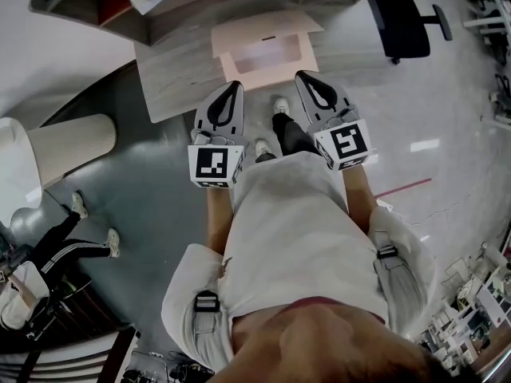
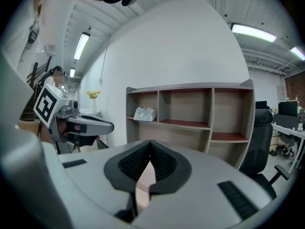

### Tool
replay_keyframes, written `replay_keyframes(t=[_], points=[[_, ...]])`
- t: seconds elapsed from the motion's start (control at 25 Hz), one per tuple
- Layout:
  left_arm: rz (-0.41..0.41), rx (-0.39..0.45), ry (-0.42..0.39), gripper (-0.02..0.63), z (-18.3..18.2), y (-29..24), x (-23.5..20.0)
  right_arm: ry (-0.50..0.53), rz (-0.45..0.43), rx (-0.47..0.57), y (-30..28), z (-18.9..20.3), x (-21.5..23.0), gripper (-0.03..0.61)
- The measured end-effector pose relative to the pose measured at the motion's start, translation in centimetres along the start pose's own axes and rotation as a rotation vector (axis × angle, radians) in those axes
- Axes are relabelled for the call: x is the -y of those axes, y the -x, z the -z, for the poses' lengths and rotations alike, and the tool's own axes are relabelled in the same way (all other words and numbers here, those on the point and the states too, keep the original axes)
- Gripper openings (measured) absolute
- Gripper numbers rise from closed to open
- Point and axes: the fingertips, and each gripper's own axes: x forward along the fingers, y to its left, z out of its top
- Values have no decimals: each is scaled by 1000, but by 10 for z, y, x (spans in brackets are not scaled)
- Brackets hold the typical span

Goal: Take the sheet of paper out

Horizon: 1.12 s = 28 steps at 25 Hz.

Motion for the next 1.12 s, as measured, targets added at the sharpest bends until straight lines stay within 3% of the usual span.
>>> replay_keyframes(t=[0.64, 1.12], points=[[-114, -42, 12, 23, -23, -99, -39, -17, -115, 22, -79, -20, 87, 18], [-188, -80, -19, 23, -31, -130, -46, -25, -237, 35, -102, -20, 111, 18]])
